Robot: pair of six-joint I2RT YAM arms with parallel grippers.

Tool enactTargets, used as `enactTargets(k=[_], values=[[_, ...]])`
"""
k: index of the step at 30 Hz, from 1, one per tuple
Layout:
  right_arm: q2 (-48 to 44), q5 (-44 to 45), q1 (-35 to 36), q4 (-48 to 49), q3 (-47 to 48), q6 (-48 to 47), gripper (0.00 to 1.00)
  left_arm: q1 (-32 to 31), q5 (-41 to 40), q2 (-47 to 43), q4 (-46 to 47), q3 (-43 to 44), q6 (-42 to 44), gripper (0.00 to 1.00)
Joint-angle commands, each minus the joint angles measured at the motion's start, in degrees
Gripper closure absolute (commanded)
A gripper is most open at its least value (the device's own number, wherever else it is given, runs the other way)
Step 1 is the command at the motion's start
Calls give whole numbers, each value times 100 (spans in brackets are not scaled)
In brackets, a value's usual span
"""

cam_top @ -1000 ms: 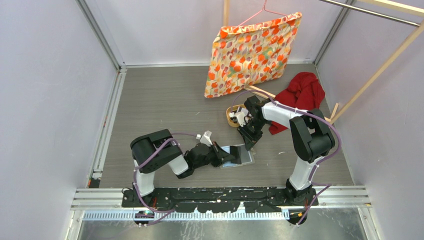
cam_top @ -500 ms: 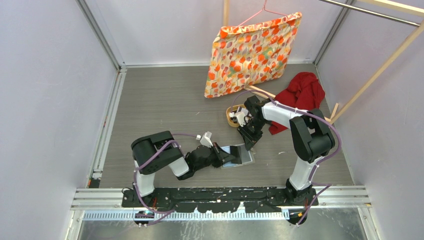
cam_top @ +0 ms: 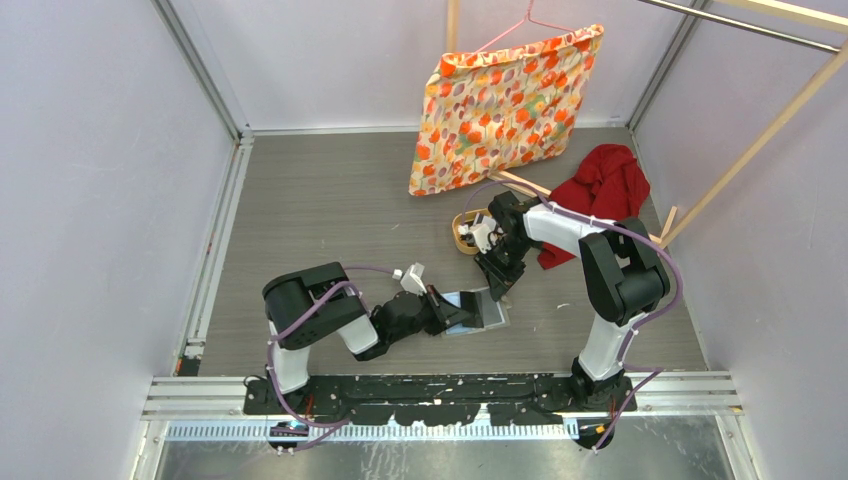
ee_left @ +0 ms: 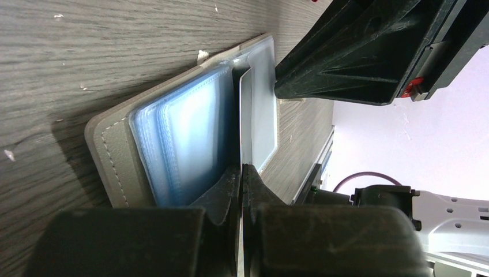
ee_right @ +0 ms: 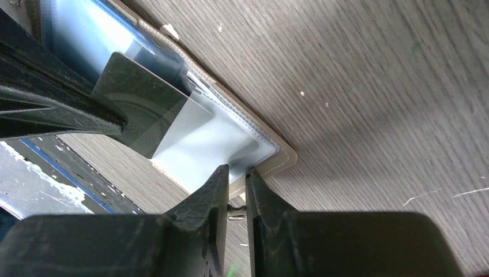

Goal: Put the credit cards into the card holder
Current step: Insert the credit card into the card holder.

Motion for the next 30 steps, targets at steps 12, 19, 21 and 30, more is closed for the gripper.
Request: enactTargets(k=[12,19,21,30], values=[[-218,-62,71,-70,149,35,79,-115,-425,214,-330,121,362,100],[-217,-93,71,-99,160,29,78,-248,-316,463,-129,273,216,100],[-231,-131,71,-133,175,18,76,-288,-292,494,-138,322,191,99],[-567,-220,-83,-219,239,-44,61,-306,-381,248,-495,242,152,87]])
